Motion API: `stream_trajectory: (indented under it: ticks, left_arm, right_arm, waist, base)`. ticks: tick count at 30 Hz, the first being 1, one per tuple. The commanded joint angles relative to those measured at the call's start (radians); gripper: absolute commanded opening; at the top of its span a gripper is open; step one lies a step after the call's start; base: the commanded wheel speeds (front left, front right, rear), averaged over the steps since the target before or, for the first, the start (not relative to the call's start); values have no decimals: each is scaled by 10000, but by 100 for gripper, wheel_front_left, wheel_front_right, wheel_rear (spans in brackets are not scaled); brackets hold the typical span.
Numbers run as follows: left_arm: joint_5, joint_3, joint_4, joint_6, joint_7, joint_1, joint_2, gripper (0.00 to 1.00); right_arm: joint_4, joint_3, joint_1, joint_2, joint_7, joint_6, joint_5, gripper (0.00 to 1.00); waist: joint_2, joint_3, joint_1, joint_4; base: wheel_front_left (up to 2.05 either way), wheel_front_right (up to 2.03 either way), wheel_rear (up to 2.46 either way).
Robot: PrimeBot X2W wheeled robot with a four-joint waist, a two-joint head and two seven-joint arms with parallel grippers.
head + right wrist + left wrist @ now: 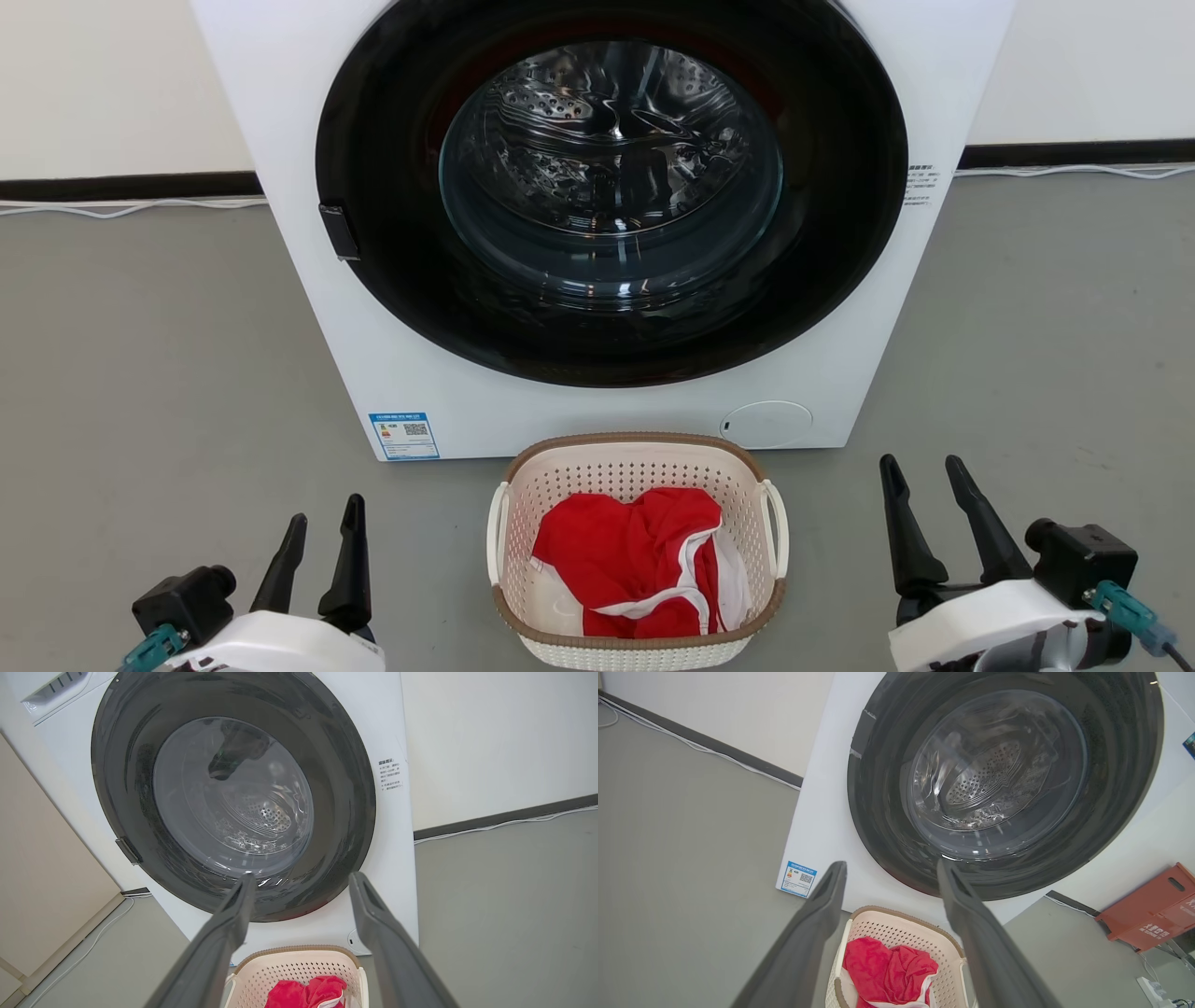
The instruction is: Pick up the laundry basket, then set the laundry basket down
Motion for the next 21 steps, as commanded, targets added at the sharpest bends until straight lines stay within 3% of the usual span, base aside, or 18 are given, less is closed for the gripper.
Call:
stream_trajectory:
  ticks: [1, 21]
  left_arm:
    - [303, 236, -249, -93, -132, -453, 59, 100]
    - [2935, 308, -121, -189, -748, -549, 80, 100]
  right_arm:
    - [-315, 189, -255, -13, -174, 53, -339, 100]
    - [-257, 180, -204, -17, -785, 66, -2727, 100]
  waist:
    - [0, 1, 0, 1]
    - [0, 63, 0, -46]
  base:
    - [0, 0, 0]
    - [0, 0, 0]
